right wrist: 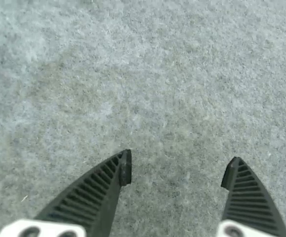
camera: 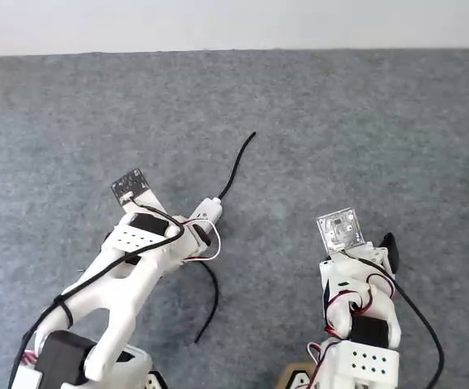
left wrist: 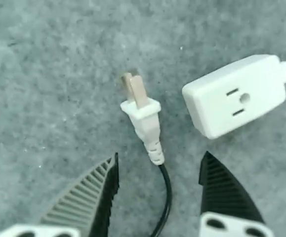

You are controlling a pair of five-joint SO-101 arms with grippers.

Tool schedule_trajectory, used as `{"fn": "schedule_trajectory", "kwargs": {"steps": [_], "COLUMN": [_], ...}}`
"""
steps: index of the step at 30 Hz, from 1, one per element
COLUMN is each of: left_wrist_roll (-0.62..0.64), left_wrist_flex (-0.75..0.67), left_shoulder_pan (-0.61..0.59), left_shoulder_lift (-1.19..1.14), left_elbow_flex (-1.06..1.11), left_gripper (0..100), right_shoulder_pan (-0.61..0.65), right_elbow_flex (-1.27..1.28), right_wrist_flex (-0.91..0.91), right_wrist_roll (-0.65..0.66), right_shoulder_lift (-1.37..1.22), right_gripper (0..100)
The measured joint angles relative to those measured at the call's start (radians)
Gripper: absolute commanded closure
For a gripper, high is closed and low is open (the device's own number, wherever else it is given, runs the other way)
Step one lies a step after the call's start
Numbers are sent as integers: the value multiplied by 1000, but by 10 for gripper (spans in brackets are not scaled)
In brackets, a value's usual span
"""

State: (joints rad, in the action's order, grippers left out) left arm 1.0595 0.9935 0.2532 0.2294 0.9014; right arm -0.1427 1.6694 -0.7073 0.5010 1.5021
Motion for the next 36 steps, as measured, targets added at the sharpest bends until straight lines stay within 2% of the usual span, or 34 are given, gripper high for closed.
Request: {"fn": "schedule_trajectory", "kwargs": {"steps": [3, 8, 21, 30, 32, 36], "left_wrist_roll": [0, 3, 5, 5, -18, -147], "left_wrist_flex": [0, -20, 164, 201, 207, 269], "left_shoulder_pan": [0, 0, -25, -9, 0, 28], "left_shoulder_lift": [-3, -114, -402, -428, -436, -445], "left_elbow_flex": [0, -5, -334, -374, -384, -433], "left_gripper": [810, 989, 988, 989, 989, 989], "right_shoulder_pan": [0, 0, 0, 0, 0, 0], "right_elbow_flex": [0, 0, 0, 0, 0, 0], "right_wrist_flex": [0, 0, 0, 0, 0, 8], "right_wrist_roll": [0, 0, 0, 0, 0, 0], "right_shoulder_lift": [0, 0, 0, 0, 0, 0], "right_gripper": [685, 685, 685, 685, 685, 685]}}
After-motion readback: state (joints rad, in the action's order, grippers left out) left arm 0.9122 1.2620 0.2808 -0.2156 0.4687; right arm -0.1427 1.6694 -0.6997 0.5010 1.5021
